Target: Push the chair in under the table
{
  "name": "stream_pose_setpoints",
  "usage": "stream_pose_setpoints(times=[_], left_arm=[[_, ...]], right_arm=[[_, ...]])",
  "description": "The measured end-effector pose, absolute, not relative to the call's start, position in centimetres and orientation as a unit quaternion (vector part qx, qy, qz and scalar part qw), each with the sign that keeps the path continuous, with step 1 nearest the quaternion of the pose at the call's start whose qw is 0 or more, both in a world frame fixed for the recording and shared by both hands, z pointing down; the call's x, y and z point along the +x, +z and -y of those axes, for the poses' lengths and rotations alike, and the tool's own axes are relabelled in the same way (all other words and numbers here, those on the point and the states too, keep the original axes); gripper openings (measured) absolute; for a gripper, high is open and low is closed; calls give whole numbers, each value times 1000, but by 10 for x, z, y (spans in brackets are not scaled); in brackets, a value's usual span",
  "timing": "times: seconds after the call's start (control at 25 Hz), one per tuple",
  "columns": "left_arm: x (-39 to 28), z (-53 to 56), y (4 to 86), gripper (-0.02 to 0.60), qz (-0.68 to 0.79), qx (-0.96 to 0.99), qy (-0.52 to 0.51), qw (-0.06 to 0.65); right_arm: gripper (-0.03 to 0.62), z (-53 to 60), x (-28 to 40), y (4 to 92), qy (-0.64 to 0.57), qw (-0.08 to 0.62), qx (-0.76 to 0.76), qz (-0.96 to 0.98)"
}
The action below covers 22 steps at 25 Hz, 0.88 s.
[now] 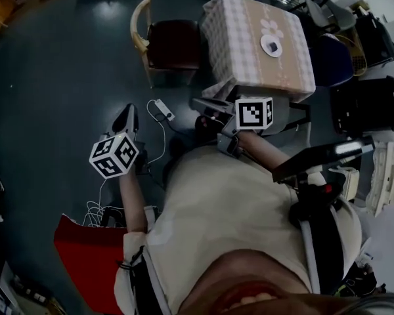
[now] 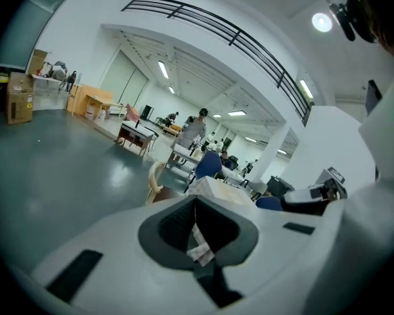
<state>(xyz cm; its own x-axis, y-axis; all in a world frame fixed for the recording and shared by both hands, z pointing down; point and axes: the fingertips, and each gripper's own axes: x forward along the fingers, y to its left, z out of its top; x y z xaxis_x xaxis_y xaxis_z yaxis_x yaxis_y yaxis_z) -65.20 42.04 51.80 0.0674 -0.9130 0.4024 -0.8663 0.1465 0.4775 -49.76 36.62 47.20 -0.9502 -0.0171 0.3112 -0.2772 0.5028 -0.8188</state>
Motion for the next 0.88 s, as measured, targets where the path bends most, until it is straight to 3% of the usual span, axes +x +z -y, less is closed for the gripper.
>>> stream_pose_setpoints(times=[0.32, 0.88], left_arm=[[-670, -401, 535, 8, 684, 639, -24, 351], [-611, -235, 509, 9, 650, 677, 98, 333]], right_arm=[[12, -340, -524, 475, 480, 114, 50, 869], [12, -184, -443, 478, 534, 17, 97, 840]])
